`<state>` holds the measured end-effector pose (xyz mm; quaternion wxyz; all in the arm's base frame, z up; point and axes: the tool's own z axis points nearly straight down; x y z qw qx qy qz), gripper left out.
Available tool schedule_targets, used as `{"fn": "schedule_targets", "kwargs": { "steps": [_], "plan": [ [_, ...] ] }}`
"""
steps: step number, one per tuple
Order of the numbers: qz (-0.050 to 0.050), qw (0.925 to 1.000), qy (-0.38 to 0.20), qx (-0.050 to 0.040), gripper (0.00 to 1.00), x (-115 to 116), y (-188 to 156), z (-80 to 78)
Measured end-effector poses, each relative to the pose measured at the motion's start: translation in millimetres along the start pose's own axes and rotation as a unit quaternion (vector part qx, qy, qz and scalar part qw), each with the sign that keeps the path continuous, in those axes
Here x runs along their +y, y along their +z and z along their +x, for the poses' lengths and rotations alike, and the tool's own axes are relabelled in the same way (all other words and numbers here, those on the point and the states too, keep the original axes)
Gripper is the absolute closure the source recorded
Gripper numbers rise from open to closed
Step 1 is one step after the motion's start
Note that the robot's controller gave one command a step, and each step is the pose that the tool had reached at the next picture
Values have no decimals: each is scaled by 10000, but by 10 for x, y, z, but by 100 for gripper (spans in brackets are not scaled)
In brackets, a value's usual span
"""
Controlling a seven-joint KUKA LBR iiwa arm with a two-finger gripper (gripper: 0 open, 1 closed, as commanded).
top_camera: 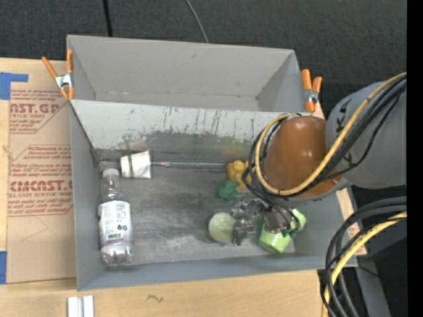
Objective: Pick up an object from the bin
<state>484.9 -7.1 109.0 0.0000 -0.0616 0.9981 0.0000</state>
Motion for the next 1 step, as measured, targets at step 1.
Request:
{"fn": "schedule_targets", "kwargs": {
  "steps": [1],
  "plan": [
    [-2,10000,-2,18,100,3,-95,7]
  ]
}}
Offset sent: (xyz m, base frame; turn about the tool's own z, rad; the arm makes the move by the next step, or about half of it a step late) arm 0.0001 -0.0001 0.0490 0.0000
